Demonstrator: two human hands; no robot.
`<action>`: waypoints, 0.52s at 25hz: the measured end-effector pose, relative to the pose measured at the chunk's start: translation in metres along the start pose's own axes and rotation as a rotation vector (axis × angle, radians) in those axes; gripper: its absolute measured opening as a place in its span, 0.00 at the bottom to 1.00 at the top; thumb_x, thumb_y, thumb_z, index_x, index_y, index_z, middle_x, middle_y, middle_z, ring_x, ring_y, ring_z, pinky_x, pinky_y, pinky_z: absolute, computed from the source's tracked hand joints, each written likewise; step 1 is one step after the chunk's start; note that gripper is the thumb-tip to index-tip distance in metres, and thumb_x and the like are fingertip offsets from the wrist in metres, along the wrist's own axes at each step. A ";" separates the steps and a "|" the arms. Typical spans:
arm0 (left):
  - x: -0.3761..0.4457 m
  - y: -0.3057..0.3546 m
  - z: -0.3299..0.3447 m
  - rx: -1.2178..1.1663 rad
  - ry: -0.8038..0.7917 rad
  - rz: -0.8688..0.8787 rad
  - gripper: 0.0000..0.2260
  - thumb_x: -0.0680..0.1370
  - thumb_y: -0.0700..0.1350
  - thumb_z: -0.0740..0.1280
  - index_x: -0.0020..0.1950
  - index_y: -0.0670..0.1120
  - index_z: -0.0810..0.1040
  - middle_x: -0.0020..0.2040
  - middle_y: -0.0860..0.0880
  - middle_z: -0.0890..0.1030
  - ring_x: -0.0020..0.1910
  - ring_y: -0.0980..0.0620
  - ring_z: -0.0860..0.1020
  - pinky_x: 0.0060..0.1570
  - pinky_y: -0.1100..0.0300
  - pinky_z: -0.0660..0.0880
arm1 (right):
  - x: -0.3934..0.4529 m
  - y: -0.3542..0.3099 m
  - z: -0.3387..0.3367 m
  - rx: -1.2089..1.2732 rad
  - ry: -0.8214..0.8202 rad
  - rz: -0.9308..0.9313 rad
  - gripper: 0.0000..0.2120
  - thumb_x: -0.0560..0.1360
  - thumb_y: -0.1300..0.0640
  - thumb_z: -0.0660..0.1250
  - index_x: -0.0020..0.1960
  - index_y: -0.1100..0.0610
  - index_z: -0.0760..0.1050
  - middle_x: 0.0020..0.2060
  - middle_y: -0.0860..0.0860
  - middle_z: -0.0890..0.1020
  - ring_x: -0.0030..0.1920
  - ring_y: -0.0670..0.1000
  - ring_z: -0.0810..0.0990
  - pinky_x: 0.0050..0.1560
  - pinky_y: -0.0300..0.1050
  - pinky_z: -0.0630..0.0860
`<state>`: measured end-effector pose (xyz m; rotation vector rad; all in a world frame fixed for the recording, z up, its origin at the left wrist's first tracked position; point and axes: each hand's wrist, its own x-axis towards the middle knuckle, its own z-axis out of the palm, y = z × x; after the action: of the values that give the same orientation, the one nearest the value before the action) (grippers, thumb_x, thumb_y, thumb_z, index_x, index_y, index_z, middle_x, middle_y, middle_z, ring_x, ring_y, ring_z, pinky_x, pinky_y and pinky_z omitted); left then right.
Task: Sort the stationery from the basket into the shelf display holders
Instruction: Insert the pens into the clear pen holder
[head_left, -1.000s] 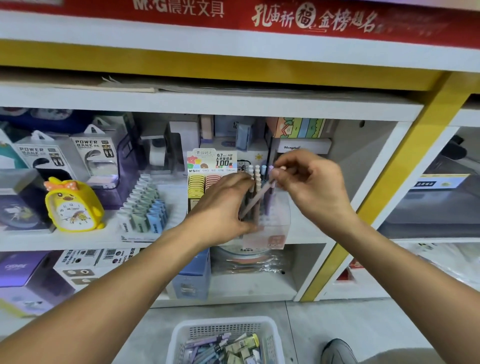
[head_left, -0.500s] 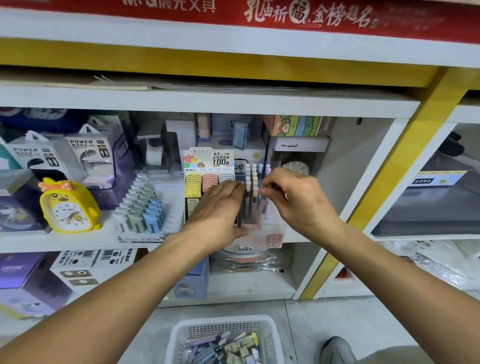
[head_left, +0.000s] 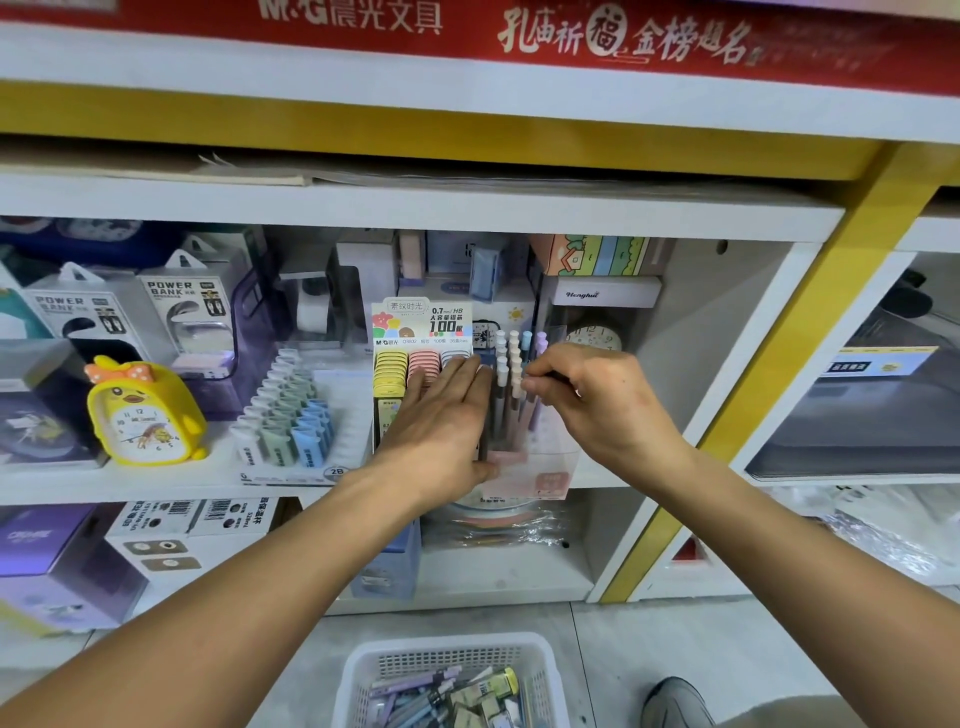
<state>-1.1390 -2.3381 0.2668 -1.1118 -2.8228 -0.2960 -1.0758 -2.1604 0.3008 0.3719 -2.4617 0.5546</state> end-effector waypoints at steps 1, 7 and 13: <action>0.000 0.000 0.001 0.013 -0.013 -0.009 0.48 0.73 0.60 0.70 0.80 0.44 0.44 0.81 0.47 0.44 0.79 0.50 0.41 0.76 0.46 0.39 | 0.001 0.000 0.000 -0.009 0.000 0.016 0.03 0.77 0.63 0.71 0.48 0.63 0.82 0.39 0.53 0.84 0.40 0.51 0.81 0.44 0.44 0.77; 0.003 -0.002 0.001 0.022 -0.012 0.004 0.48 0.73 0.60 0.70 0.80 0.43 0.44 0.81 0.46 0.47 0.79 0.49 0.44 0.76 0.47 0.40 | 0.002 0.000 -0.003 -0.016 0.004 -0.004 0.02 0.78 0.64 0.70 0.49 0.62 0.82 0.40 0.53 0.84 0.40 0.51 0.82 0.44 0.40 0.75; -0.001 -0.006 0.004 0.005 0.013 0.040 0.47 0.74 0.58 0.70 0.80 0.44 0.44 0.81 0.46 0.46 0.79 0.49 0.43 0.76 0.49 0.41 | 0.001 -0.003 -0.002 0.016 0.001 -0.018 0.02 0.77 0.64 0.71 0.48 0.61 0.82 0.38 0.51 0.83 0.39 0.47 0.81 0.43 0.40 0.76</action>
<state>-1.1425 -2.3419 0.2614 -1.1591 -2.7845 -0.2920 -1.0749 -2.1624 0.3040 0.3996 -2.4522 0.5673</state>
